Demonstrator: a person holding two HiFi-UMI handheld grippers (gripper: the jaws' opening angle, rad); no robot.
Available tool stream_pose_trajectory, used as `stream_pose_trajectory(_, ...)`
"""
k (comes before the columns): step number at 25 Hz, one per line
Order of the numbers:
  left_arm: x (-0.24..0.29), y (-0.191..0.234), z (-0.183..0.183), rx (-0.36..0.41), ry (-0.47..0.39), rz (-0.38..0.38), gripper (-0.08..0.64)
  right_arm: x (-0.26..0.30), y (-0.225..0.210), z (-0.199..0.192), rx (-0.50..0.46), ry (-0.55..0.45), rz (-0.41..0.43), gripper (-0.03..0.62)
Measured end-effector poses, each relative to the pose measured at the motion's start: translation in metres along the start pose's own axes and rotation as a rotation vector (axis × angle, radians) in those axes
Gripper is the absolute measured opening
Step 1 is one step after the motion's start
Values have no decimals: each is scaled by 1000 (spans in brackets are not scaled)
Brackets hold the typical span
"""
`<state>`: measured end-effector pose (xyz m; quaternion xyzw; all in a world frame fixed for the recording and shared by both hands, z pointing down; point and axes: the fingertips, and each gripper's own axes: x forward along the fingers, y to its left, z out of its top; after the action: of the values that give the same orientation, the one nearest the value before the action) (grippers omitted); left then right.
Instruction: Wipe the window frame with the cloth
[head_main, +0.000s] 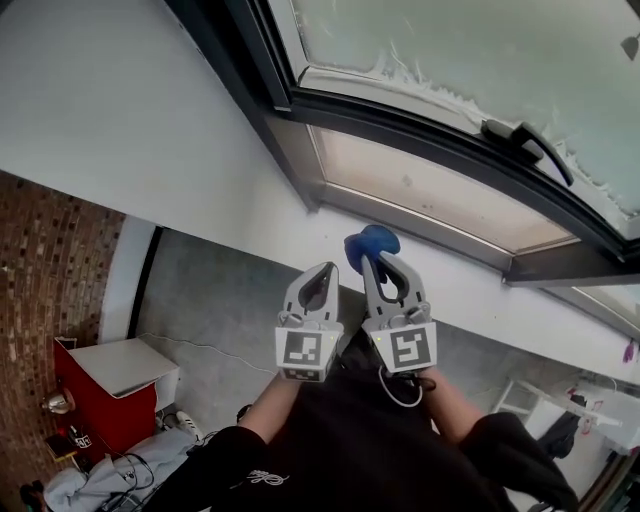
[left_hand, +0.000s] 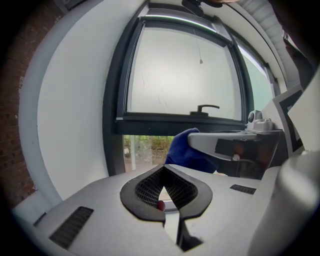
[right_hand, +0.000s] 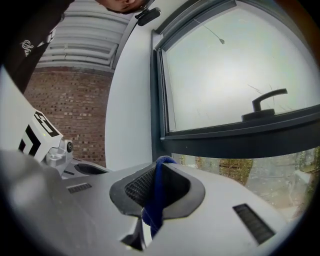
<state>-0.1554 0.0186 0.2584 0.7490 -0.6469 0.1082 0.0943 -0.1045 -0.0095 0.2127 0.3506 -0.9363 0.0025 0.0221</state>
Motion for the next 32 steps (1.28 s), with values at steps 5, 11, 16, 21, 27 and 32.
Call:
stream_pose_trajectory(5,7,8,6,7,4,48,4,16,-9,-7,6,6,47,21)
stream_pose_trajectory(11,10,26,-5,9,65,62,3,41,-3,-15,3,24,74,21)
stream_pose_trajectory(16,21,53,-4,-15,56,30,4,79,-2,-18,54,18,24,21)
stream_pose_trajectory(21,46,85,5,-17,0,-1,3,129,-10,-19,57,-2,-49,21)
stream_pose_trajectory(27,66,122,6,-32,12,-44,3,175,-11,-28,72,34,-114,21)
stream_pose_trajectory(32,81,143,-11,-72,34,-109,5,191,-11,-35,56,68,-185,21)
